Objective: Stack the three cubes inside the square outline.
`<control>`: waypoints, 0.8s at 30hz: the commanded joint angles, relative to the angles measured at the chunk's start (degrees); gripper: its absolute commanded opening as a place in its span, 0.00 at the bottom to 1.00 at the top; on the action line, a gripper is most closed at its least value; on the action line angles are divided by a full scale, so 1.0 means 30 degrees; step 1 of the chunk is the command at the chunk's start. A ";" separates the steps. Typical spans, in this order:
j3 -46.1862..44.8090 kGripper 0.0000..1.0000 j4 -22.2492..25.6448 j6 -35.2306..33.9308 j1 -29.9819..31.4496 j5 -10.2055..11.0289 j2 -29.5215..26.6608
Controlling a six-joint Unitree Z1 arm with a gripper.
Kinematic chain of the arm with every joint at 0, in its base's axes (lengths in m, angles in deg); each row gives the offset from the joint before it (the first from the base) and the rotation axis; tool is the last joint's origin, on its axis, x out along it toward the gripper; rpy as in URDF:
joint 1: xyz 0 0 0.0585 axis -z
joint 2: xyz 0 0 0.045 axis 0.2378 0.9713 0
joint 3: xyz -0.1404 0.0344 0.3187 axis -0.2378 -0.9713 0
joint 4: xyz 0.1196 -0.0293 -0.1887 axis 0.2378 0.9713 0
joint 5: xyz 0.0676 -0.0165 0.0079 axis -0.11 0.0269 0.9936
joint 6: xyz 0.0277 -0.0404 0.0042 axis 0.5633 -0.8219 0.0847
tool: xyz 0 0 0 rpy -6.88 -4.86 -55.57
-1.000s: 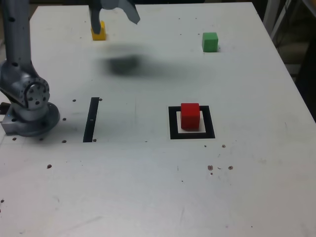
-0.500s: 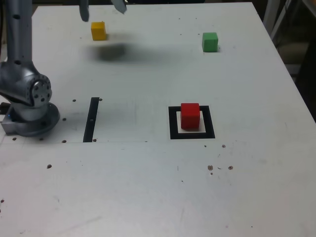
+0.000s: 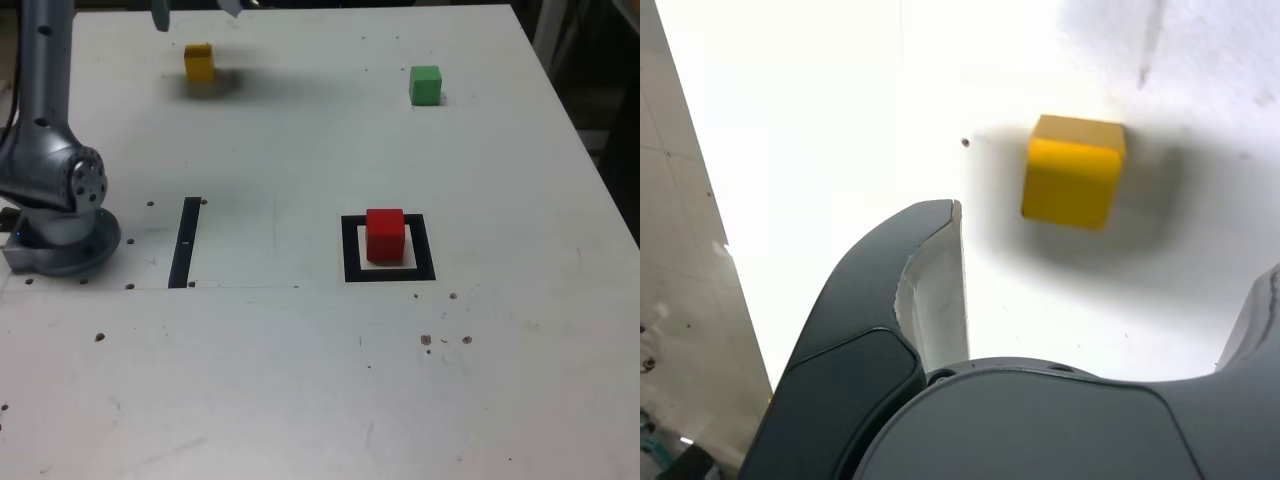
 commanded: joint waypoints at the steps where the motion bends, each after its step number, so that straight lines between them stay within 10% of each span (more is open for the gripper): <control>1: 0.0177 0.99 0.0056 0.0128 -0.0156 -0.0021 0.0253; 24: -0.0514 0.98 -0.1561 0.0120 -0.0758 0.0061 0.2447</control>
